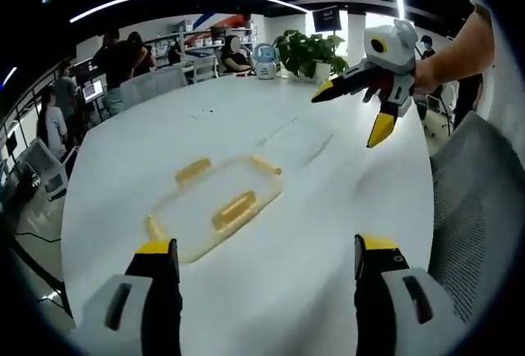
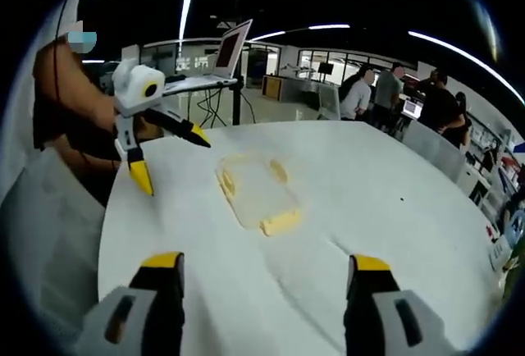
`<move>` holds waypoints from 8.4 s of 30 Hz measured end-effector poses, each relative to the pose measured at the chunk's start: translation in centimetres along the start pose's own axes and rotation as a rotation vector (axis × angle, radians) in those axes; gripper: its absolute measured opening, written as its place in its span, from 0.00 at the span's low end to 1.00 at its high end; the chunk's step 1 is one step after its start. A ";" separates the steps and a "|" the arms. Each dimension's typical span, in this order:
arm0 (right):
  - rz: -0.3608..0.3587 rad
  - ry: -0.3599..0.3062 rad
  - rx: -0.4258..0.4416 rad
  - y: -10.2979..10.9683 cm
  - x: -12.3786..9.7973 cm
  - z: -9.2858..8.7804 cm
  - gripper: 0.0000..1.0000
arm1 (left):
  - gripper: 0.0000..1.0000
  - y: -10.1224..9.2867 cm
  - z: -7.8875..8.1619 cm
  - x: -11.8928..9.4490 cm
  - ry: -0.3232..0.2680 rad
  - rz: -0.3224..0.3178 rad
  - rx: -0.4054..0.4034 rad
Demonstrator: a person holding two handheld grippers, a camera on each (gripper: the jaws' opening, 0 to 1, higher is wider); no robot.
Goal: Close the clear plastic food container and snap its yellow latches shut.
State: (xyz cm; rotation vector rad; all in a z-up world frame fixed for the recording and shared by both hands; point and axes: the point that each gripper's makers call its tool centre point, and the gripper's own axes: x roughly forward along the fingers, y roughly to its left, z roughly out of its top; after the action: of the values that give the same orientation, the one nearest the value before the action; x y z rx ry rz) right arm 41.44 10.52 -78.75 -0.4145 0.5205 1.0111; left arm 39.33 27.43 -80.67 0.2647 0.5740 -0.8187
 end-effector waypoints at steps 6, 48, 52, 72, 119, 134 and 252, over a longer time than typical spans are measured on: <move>0.009 0.007 -0.015 -0.4 0.6 0.1 0.80 | 0.86 0.8 -0.1 0.1 0.011 -0.001 0.016; 0.127 0.093 -0.155 -1.4 5.7 1.7 0.74 | 0.83 5.4 -1.4 1.9 0.130 -0.074 0.209; 0.142 0.100 -0.173 -1.3 6.3 1.8 0.73 | 0.83 6.0 -1.5 2.2 0.147 -0.079 0.234; 0.206 0.149 -0.208 -0.4 8.5 1.4 0.72 | 0.81 7.6 -1.7 3.2 0.188 -0.110 0.293; 0.306 0.322 -0.312 -1.1 12.2 0.3 0.65 | 0.72 11.0 -2.4 4.5 0.354 -0.287 0.519; 0.320 0.386 -0.313 -1.2 12.6 -0.2 0.57 | 0.61 11.6 -3.1 4.6 0.432 -0.390 0.559; 0.362 0.453 -0.498 -3.6 6.1 2.1 0.34 | 0.36 7.1 2.4 1.7 0.502 -0.272 0.543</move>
State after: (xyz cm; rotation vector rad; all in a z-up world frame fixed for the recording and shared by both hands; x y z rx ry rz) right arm 47.66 14.17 -80.26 -1.0357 0.7668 1.4100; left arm 46.50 30.04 -79.69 0.9225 0.8610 -1.1776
